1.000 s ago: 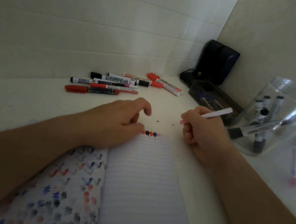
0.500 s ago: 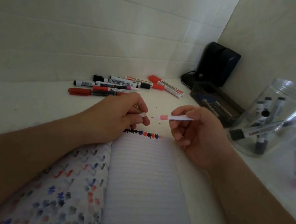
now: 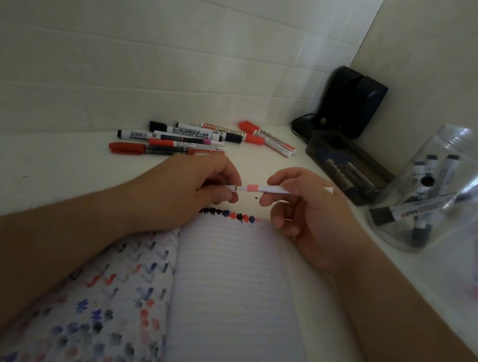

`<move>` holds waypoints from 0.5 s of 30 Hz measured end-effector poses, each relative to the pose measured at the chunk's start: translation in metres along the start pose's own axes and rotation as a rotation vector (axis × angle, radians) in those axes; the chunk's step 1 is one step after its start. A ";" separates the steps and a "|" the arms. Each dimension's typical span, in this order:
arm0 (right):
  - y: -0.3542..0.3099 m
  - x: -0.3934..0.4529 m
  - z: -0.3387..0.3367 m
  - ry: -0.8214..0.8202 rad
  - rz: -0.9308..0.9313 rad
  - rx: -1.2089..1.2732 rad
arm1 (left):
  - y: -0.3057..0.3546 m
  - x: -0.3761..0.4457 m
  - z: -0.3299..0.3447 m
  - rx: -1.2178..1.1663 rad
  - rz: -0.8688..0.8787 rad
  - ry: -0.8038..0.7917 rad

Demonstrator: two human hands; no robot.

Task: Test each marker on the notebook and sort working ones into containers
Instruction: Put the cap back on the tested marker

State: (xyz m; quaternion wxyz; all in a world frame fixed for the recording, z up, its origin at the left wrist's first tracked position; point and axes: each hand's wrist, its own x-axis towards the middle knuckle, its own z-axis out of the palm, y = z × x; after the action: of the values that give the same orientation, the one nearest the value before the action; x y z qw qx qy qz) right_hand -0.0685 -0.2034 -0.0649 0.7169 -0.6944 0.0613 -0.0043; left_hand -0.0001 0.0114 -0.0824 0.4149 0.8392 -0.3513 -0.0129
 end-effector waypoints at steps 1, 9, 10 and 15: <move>0.000 0.000 0.000 0.005 -0.007 -0.010 | 0.000 0.000 0.000 0.006 -0.007 0.004; 0.001 -0.003 -0.001 0.024 -0.128 -0.057 | 0.001 0.001 -0.004 -0.078 -0.015 0.084; 0.000 -0.004 -0.001 0.028 -0.135 -0.044 | 0.001 0.001 -0.006 -0.158 -0.038 0.088; 0.001 -0.004 0.009 0.070 -0.123 0.009 | 0.003 0.002 -0.011 -0.228 -0.056 0.087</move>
State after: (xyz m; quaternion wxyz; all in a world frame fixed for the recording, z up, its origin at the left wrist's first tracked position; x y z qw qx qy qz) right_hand -0.0715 -0.1937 -0.0656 0.7158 -0.6931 0.0438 -0.0730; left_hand 0.0030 0.0162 -0.0727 0.5218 0.7959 -0.3058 -0.0280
